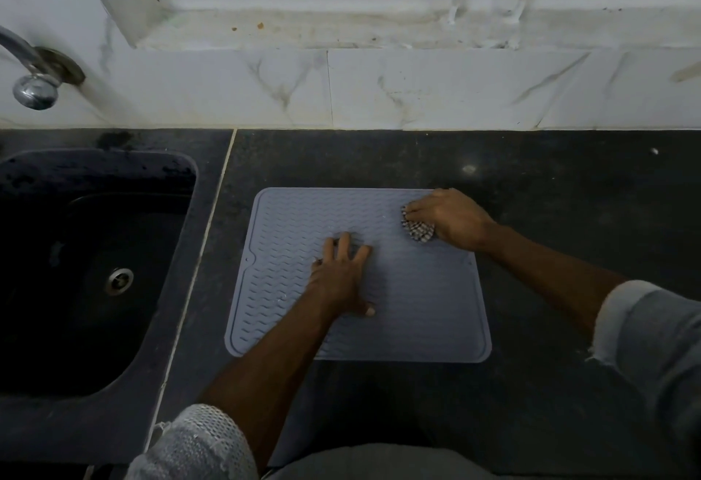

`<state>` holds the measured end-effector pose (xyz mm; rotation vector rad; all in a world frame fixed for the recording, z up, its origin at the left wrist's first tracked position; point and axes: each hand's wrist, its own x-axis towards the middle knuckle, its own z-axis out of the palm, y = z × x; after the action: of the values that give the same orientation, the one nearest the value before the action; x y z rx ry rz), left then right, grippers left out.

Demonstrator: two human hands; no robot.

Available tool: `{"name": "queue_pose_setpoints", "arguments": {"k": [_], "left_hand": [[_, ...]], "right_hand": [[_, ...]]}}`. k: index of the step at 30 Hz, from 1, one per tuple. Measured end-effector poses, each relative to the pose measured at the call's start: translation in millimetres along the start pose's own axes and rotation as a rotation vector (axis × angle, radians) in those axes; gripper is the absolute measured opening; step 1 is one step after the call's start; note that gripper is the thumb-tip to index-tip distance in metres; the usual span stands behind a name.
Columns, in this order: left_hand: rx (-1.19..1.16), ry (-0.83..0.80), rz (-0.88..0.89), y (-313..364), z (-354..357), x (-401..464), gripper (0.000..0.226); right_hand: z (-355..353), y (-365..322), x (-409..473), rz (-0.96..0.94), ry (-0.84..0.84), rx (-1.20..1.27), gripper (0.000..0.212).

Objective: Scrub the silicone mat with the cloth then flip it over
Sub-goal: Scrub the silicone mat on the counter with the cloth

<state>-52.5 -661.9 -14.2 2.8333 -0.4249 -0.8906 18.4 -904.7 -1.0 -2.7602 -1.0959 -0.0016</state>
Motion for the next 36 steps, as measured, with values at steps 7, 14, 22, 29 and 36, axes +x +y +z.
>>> {"name": "queue_pose_setpoints", "arguments": {"k": [7, 14, 22, 29, 36], "left_hand": [[0.019, -0.012, -0.024, 0, 1, 2, 0.118], [0.007, 0.003, -0.010, 0, 2, 0, 0.116], [0.025, -0.004, -0.023, 1, 2, 1, 0.117], [0.015, 0.006, -0.012, 1, 2, -1, 0.117], [0.022, -0.001, -0.013, 2, 0, -3, 0.116]], "right_hand": [[23, -34, 15, 0.011, -0.056, 0.035, 0.038], [1, 5, -24, -0.035, -0.109, 0.006, 0.037], [22, -31, 9, 0.021, -0.127, -0.011, 0.040], [7, 6, -49, 0.059, -0.103, -0.040, 0.041], [22, -22, -10, 0.066, -0.081, 0.022, 0.038]]}}
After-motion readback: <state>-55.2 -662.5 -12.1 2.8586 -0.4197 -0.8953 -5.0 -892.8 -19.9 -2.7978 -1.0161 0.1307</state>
